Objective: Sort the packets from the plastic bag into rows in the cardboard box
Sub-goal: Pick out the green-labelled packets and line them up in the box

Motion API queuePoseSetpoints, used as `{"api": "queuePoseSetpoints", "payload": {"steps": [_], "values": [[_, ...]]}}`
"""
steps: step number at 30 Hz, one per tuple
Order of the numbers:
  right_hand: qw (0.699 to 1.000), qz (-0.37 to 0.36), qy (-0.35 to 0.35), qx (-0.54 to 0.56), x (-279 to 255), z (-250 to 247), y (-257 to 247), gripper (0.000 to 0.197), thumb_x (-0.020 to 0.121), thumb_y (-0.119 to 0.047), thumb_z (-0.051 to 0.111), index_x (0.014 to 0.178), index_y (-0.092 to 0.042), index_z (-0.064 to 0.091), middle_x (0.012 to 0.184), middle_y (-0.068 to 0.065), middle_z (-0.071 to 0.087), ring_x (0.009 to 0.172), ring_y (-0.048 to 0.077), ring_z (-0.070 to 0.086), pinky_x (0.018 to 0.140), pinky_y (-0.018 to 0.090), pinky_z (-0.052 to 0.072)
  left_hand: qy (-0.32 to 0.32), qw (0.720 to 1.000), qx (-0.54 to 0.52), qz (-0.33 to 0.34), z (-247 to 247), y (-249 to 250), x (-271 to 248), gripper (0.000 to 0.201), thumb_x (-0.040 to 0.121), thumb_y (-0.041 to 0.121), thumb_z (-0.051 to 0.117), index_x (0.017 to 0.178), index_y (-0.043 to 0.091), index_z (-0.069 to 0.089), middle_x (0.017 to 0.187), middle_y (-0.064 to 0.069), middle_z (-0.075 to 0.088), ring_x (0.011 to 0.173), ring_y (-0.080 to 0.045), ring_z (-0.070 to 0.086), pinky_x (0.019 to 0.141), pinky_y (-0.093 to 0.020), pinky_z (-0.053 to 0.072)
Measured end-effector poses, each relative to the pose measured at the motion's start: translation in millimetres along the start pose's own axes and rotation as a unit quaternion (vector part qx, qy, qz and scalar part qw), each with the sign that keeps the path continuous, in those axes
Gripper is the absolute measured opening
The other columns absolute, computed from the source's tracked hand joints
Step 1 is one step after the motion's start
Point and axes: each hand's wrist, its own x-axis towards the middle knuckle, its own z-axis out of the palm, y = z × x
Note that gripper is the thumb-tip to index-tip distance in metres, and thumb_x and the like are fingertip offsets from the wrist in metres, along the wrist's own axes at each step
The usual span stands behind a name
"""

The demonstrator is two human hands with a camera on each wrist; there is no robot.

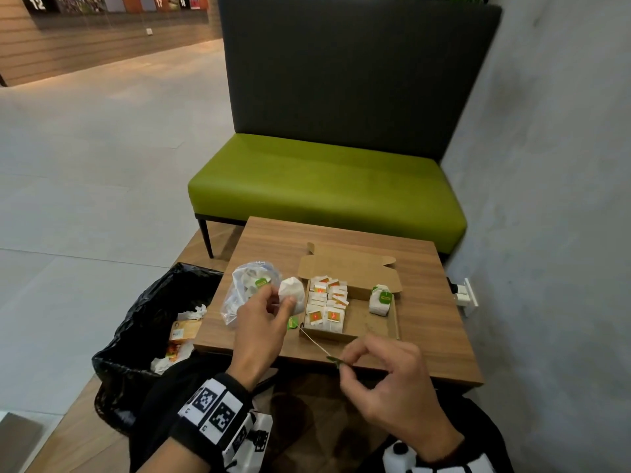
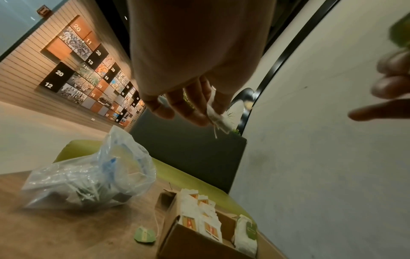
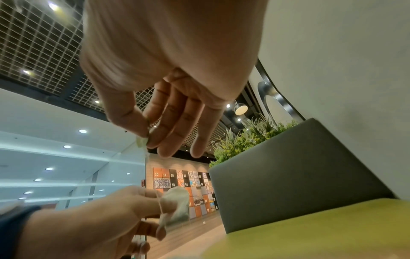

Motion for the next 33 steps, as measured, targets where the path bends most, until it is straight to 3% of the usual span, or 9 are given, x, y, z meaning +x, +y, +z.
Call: {"api": "queuePoseSetpoints", "payload": {"steps": [3,5,9,14,18,20,25,29,33], "values": [[0.999,0.015,0.029,0.021,12.5,-10.4,-8.4,0.005,0.079,-0.021,0.07,0.083,-0.02,0.07,0.082,-0.013,0.069,0.08,0.002,0.067,0.071,0.013,0.052,-0.057,0.997,-0.02,0.042,-1.2,2.9,-9.3,0.004,0.092,0.022,0.067,0.092,0.025,0.065,0.086,0.011,0.07,0.085,0.0,0.063,0.067,-0.014,0.048],[0.996,0.048,0.045,0.067,20.7,-15.6,-11.0,0.009,0.08,-0.022,0.072,0.09,-0.021,0.072,0.088,-0.012,0.072,0.085,0.006,0.069,0.074,0.017,0.055,-0.109,0.99,-0.018,0.085,-2.2,4.3,-16.2,0.002,0.093,0.025,0.066,0.095,0.026,0.067,0.089,0.013,0.068,0.089,-0.005,0.062,0.073,-0.019,0.049],[0.983,0.105,0.078,0.128,35.1,-21.2,-11.5,0.031,0.083,-0.002,0.076,0.103,-0.026,0.074,0.094,-0.009,0.074,0.089,0.012,0.071,0.077,0.022,0.058,-0.157,0.975,-0.012,0.157,-3.6,7.9,-29.2,0.012,0.09,0.043,0.056,0.094,0.035,0.065,0.088,0.014,0.064,0.088,-0.008,0.059,0.077,-0.028,0.043],[0.957,0.16,0.097,0.224,48.5,-16.7,-4.7,0.03,0.084,0.002,0.073,0.098,-0.024,0.077,0.085,0.01,0.073,0.071,0.024,0.069,0.069,0.037,0.061,-0.197,0.961,-0.052,0.188,-4.1,16.0,-40.1,0.01,0.091,0.024,0.064,0.094,0.033,0.067,0.1,0.014,0.068,0.102,-0.015,0.061,0.09,-0.039,0.044],[0.918,0.255,0.095,0.289,45.7,-6.8,-2.0,0.019,0.081,0.006,0.073,0.095,-0.006,0.07,0.069,0.016,0.071,0.051,0.023,0.061,0.058,0.036,0.057,-0.187,0.963,-0.132,0.145,-2.8,21.1,-41.7,0.013,0.086,0.012,0.066,0.088,0.025,0.069,0.116,0.012,0.063,0.117,-0.018,0.056,0.094,-0.019,0.041],[0.902,0.292,0.083,0.307,41.9,-2.0,-0.1,0.016,0.08,0.005,0.074,0.093,-0.001,0.067,0.064,0.016,0.069,0.044,0.021,0.055,0.048,0.032,0.051,-0.178,0.962,-0.17,0.119,-2.5,19.2,-40.4,0.004,0.086,0.018,0.068,0.088,0.02,0.071,0.119,0.011,0.06,0.119,-0.016,0.055,0.091,-0.014,0.041],[0.868,0.343,0.063,0.354,38.5,4.2,5.8,0.01,0.081,-0.001,0.075,0.084,-0.001,0.065,0.065,0.018,0.063,0.037,0.015,0.045,0.038,0.024,0.042,-0.16,0.951,-0.25,0.082,-1.6,20.8,-37.7,0.009,0.082,0.033,0.071,0.086,0.025,0.072,0.125,0.003,0.057,0.124,-0.01,0.053,0.088,-0.024,0.05],[0.874,0.343,0.028,0.342,34.7,6.9,7.3,0.012,0.082,-0.013,0.076,0.084,-0.003,0.069,0.067,0.009,0.066,0.045,0.013,0.048,0.039,0.024,0.04,-0.159,0.936,-0.312,0.046,-0.4,27.5,-39.1,0.023,0.076,0.045,0.077,0.085,0.024,0.072,0.127,0.001,0.056,0.123,-0.008,0.055,0.091,-0.037,0.056],[0.874,0.331,-0.008,0.357,34.1,8.4,8.9,0.022,0.077,-0.024,0.074,0.085,-0.004,0.069,0.086,0.002,0.073,0.071,0.012,0.066,0.05,0.027,0.05,-0.151,0.929,-0.338,0.028,3.9,30.1,-37.6,0.031,0.075,0.048,0.078,0.088,0.021,0.071,0.13,0.006,0.057,0.124,-0.015,0.056,0.09,-0.028,0.053]]}}
